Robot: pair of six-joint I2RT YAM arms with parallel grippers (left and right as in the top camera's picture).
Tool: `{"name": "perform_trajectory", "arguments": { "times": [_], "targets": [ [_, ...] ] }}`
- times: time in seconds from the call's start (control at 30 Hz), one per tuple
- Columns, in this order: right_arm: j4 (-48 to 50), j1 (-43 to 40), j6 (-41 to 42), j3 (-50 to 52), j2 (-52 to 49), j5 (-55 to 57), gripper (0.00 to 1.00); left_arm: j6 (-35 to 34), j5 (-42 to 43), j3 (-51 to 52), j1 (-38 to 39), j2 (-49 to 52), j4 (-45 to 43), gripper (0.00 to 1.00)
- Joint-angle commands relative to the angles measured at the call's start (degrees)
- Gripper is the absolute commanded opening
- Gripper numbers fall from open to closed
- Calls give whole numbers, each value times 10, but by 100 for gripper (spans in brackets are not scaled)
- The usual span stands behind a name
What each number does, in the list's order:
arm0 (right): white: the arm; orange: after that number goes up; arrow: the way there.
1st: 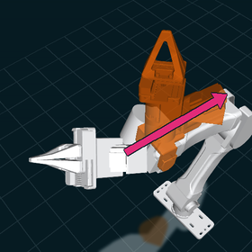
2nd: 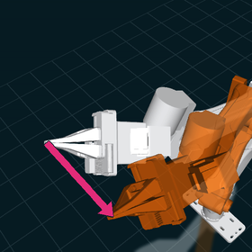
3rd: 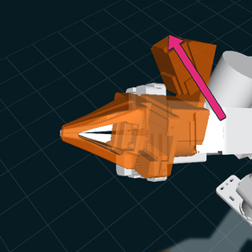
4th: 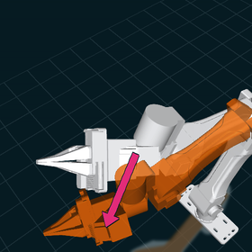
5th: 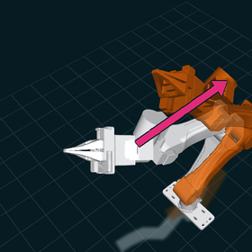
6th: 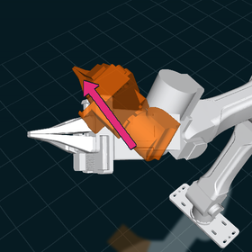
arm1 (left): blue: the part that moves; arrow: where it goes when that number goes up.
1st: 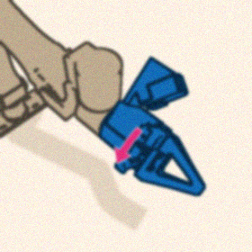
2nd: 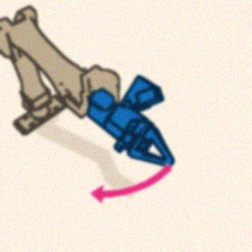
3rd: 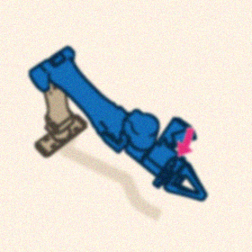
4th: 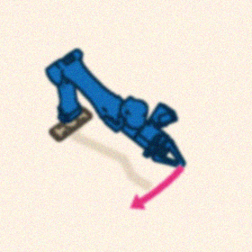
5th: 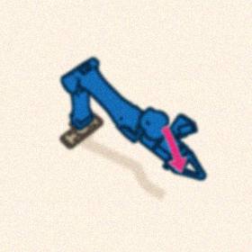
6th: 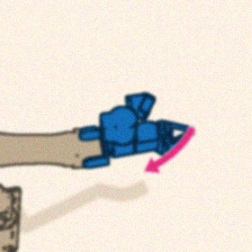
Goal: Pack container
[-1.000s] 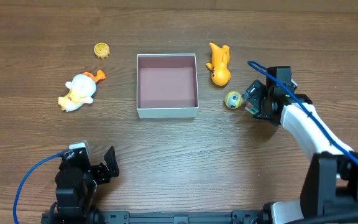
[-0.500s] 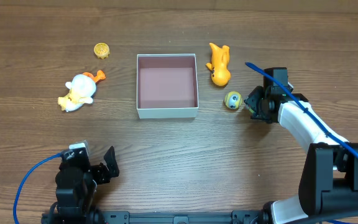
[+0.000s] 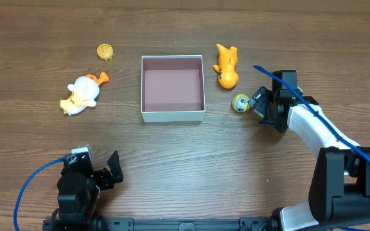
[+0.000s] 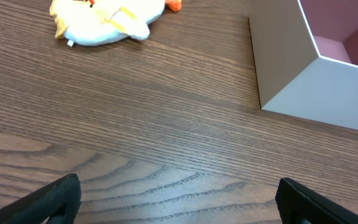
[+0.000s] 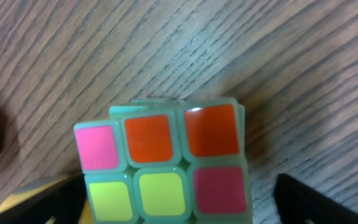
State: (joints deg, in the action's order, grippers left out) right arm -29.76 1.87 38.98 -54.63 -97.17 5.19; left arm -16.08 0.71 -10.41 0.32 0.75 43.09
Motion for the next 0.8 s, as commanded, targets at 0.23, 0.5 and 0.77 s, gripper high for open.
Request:
{"name": "perform_trajectory", "arguments": {
  "times": [0.23,0.5,0.77],
  "targets": [
    [26,-1,-49,0,-4,14,100,11,3,6,-4,-5,-1,100],
    [30,-1,-62,0,-6,43,82,11,3,6,-4,-5,-1,100],
    [29,-1,-63,0,-9,43,58,11,3,6,-4,-5,-1,100]
  ]
}}
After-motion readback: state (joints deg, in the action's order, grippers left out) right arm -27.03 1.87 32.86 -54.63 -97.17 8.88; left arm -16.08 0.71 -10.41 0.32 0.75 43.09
